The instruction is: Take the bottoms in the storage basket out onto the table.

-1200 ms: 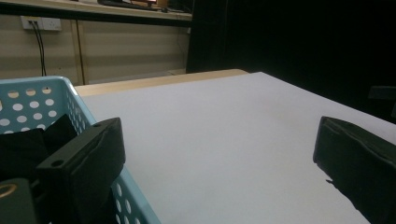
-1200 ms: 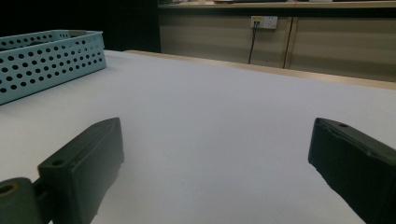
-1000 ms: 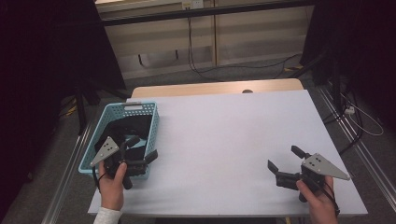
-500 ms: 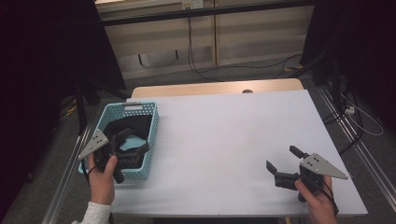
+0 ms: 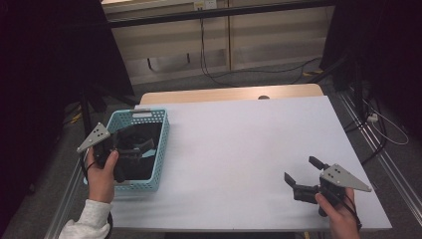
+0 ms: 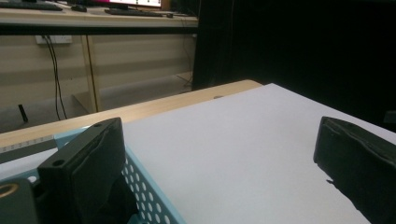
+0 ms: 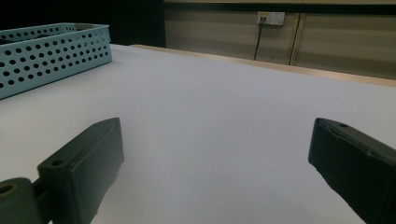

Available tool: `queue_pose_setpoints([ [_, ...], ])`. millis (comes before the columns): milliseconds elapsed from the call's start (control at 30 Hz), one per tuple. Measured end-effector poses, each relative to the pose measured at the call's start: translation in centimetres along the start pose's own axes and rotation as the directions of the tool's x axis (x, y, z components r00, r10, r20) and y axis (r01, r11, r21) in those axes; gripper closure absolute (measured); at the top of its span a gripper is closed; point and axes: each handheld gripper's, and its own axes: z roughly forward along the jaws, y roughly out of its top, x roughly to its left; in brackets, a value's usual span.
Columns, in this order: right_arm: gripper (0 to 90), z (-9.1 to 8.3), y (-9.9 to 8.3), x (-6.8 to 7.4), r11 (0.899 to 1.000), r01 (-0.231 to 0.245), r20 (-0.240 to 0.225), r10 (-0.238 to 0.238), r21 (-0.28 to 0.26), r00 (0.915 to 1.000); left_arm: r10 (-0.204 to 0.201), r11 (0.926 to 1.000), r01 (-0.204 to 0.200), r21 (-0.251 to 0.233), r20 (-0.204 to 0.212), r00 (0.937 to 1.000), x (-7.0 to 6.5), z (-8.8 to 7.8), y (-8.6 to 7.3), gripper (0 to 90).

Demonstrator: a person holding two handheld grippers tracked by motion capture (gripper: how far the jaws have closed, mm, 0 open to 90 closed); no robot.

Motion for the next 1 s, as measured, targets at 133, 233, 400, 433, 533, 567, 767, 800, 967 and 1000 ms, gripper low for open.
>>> queue_pose_setpoints([
  [133, 2.5, -0.2, -0.1, -0.2, 1.000, -0.004, 0.002, 0.004, 0.002, 1.0000, 0.011, 0.9994, -0.010, 0.032, -0.019, 0.9998, 0.8, 0.6, -0.1, 2.3],
  [233, 2.5, -0.4, -0.2, -0.3, 1.000, -0.007, 0.010, 0.007, 0.000, 0.9999, 0.016, 0.9986, -0.014, 0.052, -0.025, 0.9996, 1.4, 1.0, -0.1, 2.4],
  [400, 2.5, -0.6, -0.2, -0.4, 1.000, -0.015, 0.014, 0.015, -0.003, 0.9998, 0.015, 0.9966, -0.014, 0.081, -0.009, 0.9998, 2.1, 1.6, 0.1, 2.4],
  [433, 2.5, -0.6, -0.2, -0.4, 1.000, -0.013, 0.013, 0.013, -0.002, 0.9998, 0.017, 0.9959, -0.016, 0.089, -0.006, 0.9998, 2.3, 1.7, 0.1, 2.4],
  [533, 2.5, -0.6, -0.2, -0.4, 1.000, -0.010, 0.011, 0.010, -0.001, 0.9999, 0.030, 0.9918, -0.031, 0.124, 0.004, 0.9995, 2.8, 1.9, 0.3, 2.4],
  [567, 2.5, -0.6, -0.2, -0.4, 1.000, -0.010, 0.011, 0.010, -0.001, 0.9999, 0.030, 0.9918, -0.031, 0.124, 0.004, 0.9995, 2.8, 1.9, 0.3, 2.4],
  [767, 2.5, -0.6, -0.2, -0.4, 1.000, -0.010, 0.008, 0.010, -0.003, 0.9999, 0.027, 0.9878, -0.027, 0.154, -0.001, 0.9996, 3.7, 1.9, 0.4, 2.4],
  [800, 2.5, -0.6, -0.2, -0.4, 1.000, -0.010, 0.008, 0.010, -0.002, 0.9999, 0.028, 0.9876, -0.027, 0.155, -0.002, 0.9996, 3.9, 2.0, 0.3, 2.5],
  [967, 2.5, -0.6, -0.2, -0.4, 1.000, -0.013, 0.006, 0.013, 0.000, 0.9999, 0.037, 0.9791, -0.033, 0.201, -0.013, 0.9992, 4.8, 2.1, -0.1, 2.8],
  [1000, 2.5, -0.6, -0.2, -0.4, 1.000, -0.014, 0.006, 0.014, -0.001, 0.9999, 0.039, 0.9764, -0.035, 0.213, -0.014, 0.9991, 5.0, 2.1, -0.1, 2.8],
])
